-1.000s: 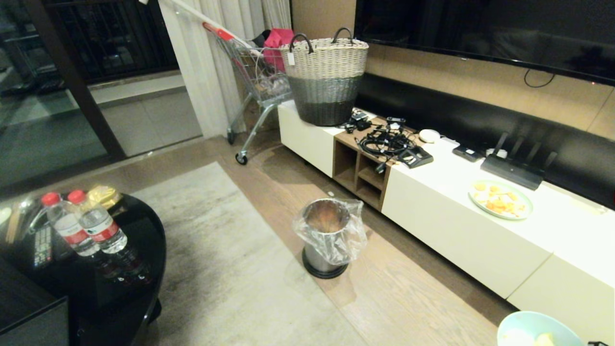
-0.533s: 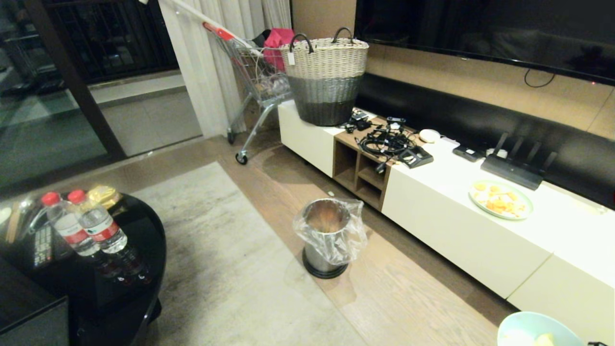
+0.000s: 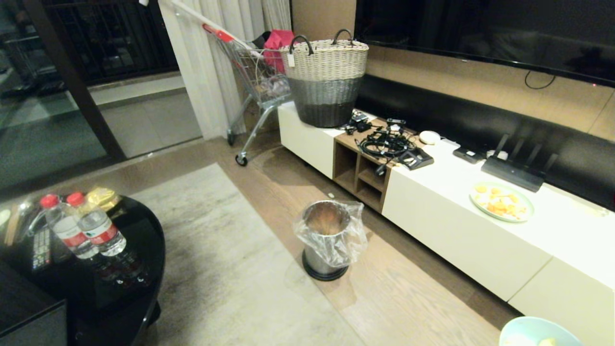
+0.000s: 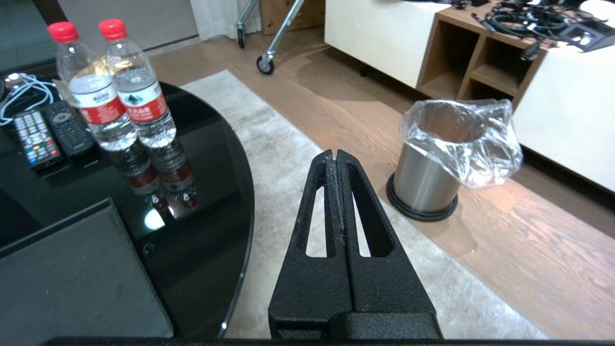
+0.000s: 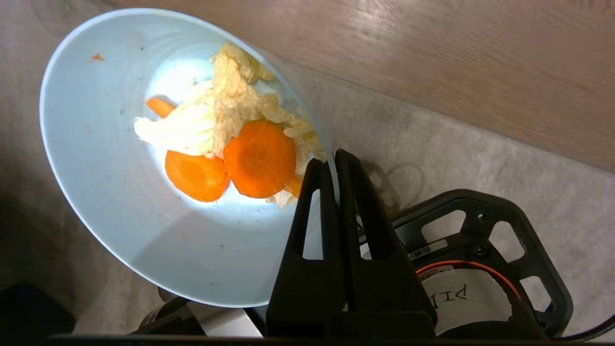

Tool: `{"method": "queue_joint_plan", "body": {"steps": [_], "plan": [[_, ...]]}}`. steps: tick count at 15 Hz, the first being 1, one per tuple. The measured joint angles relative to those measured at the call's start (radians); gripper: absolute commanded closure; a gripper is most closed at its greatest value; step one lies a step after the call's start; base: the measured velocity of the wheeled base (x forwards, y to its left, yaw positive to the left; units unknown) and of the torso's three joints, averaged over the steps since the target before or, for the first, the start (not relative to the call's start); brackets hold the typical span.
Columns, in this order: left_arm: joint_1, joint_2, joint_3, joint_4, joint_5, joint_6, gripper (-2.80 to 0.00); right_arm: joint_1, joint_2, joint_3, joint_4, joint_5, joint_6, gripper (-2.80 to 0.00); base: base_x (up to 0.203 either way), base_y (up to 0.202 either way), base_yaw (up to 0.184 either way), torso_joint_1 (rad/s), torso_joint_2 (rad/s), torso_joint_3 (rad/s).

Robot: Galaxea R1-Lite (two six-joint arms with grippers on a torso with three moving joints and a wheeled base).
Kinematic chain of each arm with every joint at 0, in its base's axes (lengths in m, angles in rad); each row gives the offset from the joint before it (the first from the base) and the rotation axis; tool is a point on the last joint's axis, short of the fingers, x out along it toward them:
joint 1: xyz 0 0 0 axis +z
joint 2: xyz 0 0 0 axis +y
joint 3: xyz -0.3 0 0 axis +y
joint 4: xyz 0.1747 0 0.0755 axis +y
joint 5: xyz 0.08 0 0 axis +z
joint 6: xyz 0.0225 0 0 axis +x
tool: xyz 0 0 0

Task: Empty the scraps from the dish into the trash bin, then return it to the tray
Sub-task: Move the bowl over the trash can

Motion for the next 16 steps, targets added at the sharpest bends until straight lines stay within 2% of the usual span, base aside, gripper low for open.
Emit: {"method": "queue_joint_plan", "body": {"steps": [13, 16], "plan": [[0.0, 0.0, 0.0, 0.0, -0.002, 0.0, 0.0, 0.003, -0.01, 0.038, -0.006, 0.001, 0.006, 0.0, 0.182, 0.0, 0.002, 0.004, 0.0, 0.002], [0.0, 0.0, 0.0, 0.0, 0.0, 0.001, 0.0, 0.004, -0.006, 0.04, -0.005, 0.001, 0.009, 0.0, 0.027, 0.0, 0.002, 0.005, 0.0, -0.001]]}}
